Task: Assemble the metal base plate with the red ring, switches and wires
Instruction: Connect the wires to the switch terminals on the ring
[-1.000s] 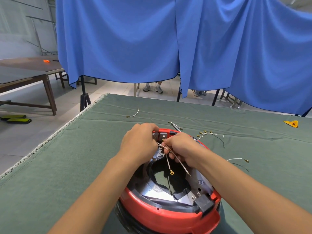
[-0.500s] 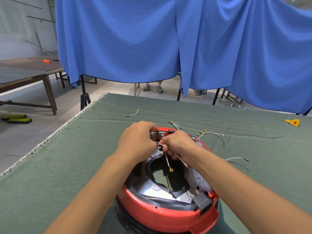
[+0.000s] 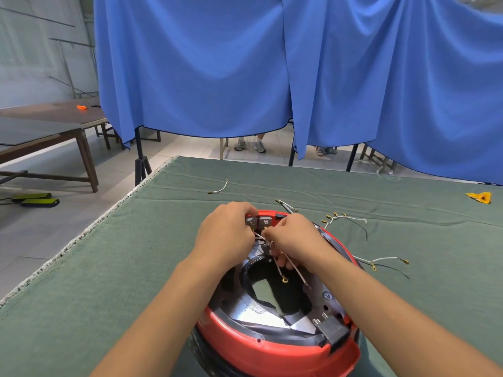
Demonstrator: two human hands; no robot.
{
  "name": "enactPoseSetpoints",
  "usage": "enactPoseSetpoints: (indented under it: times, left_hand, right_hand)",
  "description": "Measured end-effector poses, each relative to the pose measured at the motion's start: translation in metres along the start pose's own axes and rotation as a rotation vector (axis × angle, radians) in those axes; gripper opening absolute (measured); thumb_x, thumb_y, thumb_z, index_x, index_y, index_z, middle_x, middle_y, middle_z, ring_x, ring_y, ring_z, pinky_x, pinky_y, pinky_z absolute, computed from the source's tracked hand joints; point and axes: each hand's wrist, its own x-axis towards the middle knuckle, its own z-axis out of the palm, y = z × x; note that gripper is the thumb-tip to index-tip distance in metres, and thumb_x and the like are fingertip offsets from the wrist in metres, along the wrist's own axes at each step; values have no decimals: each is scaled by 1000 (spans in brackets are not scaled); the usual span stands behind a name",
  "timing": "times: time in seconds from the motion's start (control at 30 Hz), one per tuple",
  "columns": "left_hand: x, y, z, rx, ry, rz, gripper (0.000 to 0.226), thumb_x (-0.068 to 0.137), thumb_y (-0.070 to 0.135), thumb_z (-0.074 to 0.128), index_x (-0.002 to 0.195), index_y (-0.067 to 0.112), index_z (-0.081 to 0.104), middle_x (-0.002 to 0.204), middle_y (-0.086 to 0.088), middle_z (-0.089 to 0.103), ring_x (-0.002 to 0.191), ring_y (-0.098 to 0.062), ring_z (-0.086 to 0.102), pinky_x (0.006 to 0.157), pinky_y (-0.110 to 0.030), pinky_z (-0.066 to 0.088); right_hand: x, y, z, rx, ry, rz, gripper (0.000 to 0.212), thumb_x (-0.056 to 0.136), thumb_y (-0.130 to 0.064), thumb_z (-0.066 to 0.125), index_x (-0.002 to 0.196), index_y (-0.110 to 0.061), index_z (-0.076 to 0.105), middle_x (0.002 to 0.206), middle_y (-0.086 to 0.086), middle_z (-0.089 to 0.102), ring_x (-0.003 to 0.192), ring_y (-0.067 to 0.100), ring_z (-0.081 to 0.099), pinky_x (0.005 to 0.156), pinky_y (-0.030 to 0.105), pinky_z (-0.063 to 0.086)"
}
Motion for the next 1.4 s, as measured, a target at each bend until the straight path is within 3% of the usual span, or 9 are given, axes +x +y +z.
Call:
enactPoseSetpoints:
  times: [0.1, 0.23, 0.37, 0.57, 0.77, 0.9, 1.1, 1.2, 1.4]
  left_hand:
    - [0, 0, 1, 7, -7, -1, 47, 78, 3, 48, 116, 25, 64, 115, -2, 66, 108, -24, 57, 86, -35, 47]
    - [-3, 2, 1, 24, -35, 16, 53, 70, 5, 51, 117, 27, 64, 111, -2, 68, 108, -25, 56, 88, -37, 47]
    - [-2, 1, 2, 32, -25, 13, 51, 72, 6, 51, 117, 26, 63, 112, -2, 67, 108, -25, 57, 88, -37, 47]
    - [0, -2, 4, 30, -35, 6, 46, 78, 8, 47, 115, 29, 63, 114, -1, 66, 109, -26, 56, 89, -39, 47]
    - [0, -3, 4, 38, -38, 19, 40, 81, 11, 47, 114, 30, 62, 112, 0, 65, 108, -24, 56, 89, -38, 46]
    - [0, -4, 5, 46, -41, 24, 39, 82, 14, 47, 114, 29, 62, 112, 2, 65, 108, -23, 56, 89, -37, 46]
    - [1, -4, 3, 73, -22, 53, 36, 86, 13, 47, 114, 28, 64, 112, 2, 66, 109, -22, 56, 87, -35, 47]
    - [1, -2, 0, 95, -2, 64, 37, 87, 12, 47, 114, 28, 65, 114, 6, 67, 111, -18, 56, 88, -33, 46]
    - [1, 1, -2, 95, 9, 35, 36, 85, 12, 50, 112, 29, 67, 114, 10, 67, 110, -15, 57, 87, -27, 44]
  right_hand:
    - [1, 1, 1, -55, 26, -28, 31, 95, -23, 52, 70, -8, 62, 63, 9, 67, 52, 23, 61, 53, 29, 49]
    - [5, -1, 5, -135, 111, -47, 31, 93, -26, 53, 70, -10, 67, 55, 4, 61, 64, 23, 61, 71, 32, 50]
    - [4, -1, 5, -136, 118, -51, 34, 92, -27, 54, 61, -17, 63, 62, 6, 67, 60, 21, 60, 77, 36, 55]
    - [-8, 2, -3, -241, 219, -158, 39, 92, -41, 52, 73, -9, 65, 71, 9, 71, 70, 28, 67, 73, 40, 55]
    - [-9, 15, -37, -200, 412, -264, 16, 83, -25, 52, 73, -20, 64, 74, 0, 70, 75, 25, 65, 72, 36, 53]
    - [9, 47, -65, -95, 529, -141, 16, 81, -16, 55, 70, -28, 57, 75, -11, 64, 83, 22, 61, 71, 31, 46]
    - [32, 101, -58, -130, 388, 91, 12, 83, -18, 60, 76, -27, 59, 97, 0, 70, 96, 23, 62, 81, 32, 49]
    - [35, 106, -55, -113, 410, 96, 15, 84, -19, 62, 70, -26, 62, 94, 0, 71, 93, 24, 63, 80, 33, 51]
    - [39, 110, -67, -139, 274, 140, 21, 78, -23, 73, 59, -25, 64, 80, 2, 71, 84, 22, 64, 78, 32, 53]
